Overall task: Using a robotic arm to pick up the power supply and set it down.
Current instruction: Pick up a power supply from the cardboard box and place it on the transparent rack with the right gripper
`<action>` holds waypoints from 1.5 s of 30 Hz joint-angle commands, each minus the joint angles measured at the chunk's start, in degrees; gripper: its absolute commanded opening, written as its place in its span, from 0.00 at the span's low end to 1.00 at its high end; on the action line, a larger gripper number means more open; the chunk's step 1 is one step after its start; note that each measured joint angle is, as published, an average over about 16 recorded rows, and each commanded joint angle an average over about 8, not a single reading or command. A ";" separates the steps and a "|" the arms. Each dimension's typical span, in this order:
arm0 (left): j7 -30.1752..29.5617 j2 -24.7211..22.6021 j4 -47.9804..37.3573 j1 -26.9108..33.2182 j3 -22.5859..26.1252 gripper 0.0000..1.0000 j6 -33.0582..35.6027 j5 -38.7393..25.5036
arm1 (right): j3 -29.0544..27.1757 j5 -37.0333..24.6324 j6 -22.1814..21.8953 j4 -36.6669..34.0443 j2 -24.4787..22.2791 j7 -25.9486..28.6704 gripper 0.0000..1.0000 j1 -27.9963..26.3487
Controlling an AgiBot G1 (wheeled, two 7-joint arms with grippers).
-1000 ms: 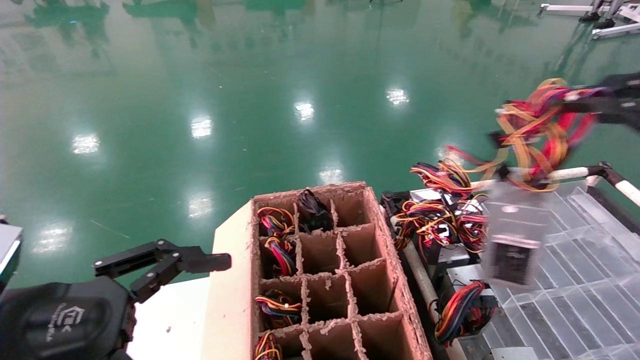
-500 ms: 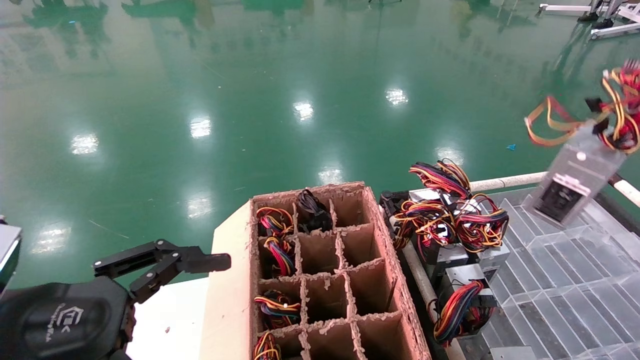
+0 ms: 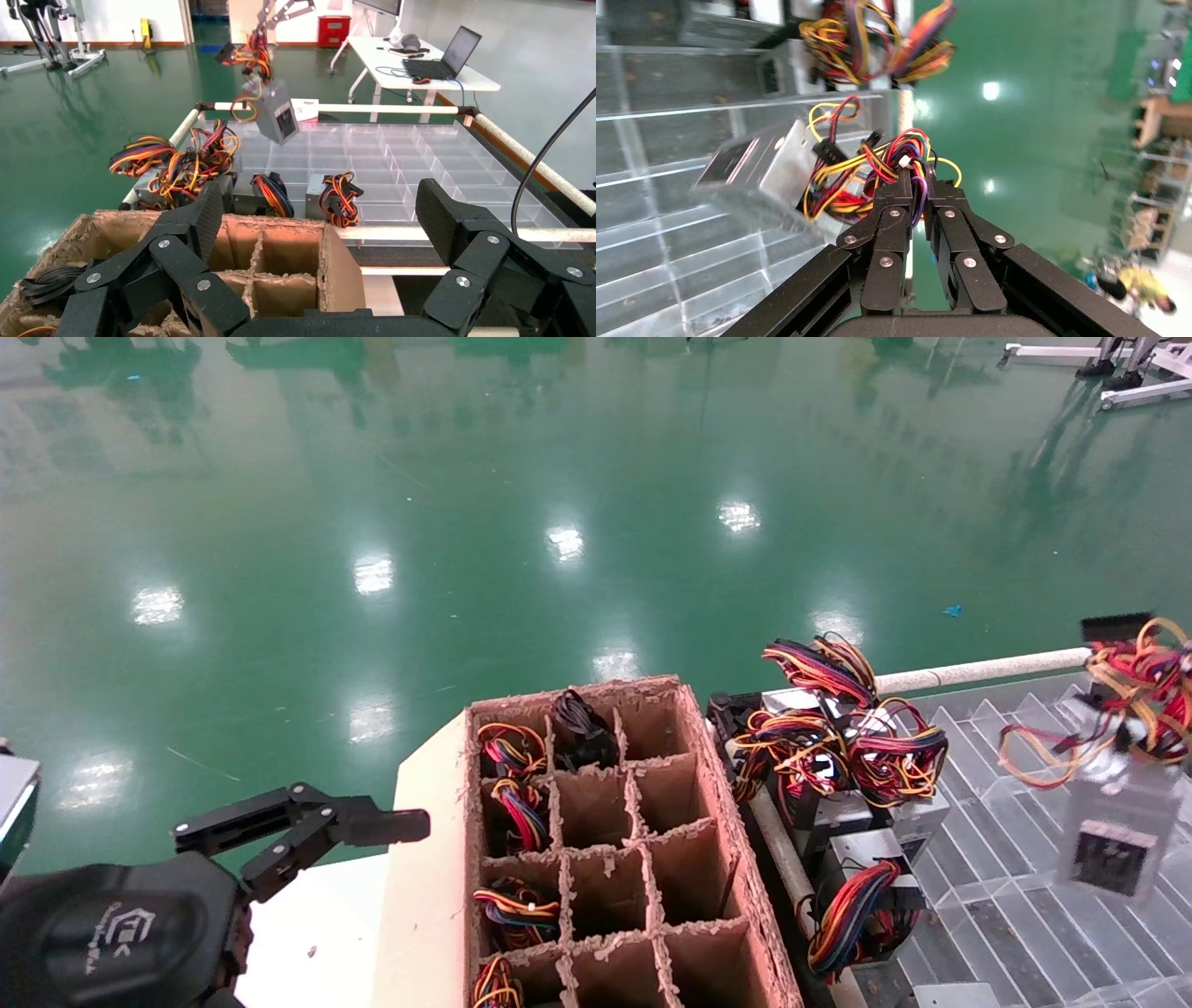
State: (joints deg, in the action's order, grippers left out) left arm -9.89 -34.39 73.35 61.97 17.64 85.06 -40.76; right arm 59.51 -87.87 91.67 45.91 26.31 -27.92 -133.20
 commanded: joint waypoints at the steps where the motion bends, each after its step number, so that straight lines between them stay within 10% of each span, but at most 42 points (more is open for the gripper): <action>1: 0.00 0.00 0.00 0.00 0.00 1.00 0.00 0.00 | 2.47 0.74 0.11 -0.19 0.31 -1.33 0.00 -0.35; 24: 0.03 0.02 0.00 0.01 0.06 1.00 -0.03 0.04 | 28.70 15.52 -0.35 2.43 3.14 -3.87 0.00 -7.10; 45: 0.06 0.04 0.00 0.03 0.11 1.00 -0.05 0.08 | 37.20 20.29 -2.43 -1.77 5.79 -8.12 0.00 -7.42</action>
State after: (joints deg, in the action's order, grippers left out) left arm -9.83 -34.35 73.35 62.00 17.75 85.01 -40.69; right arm 96.54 -67.43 89.35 44.14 32.26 -35.99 -140.63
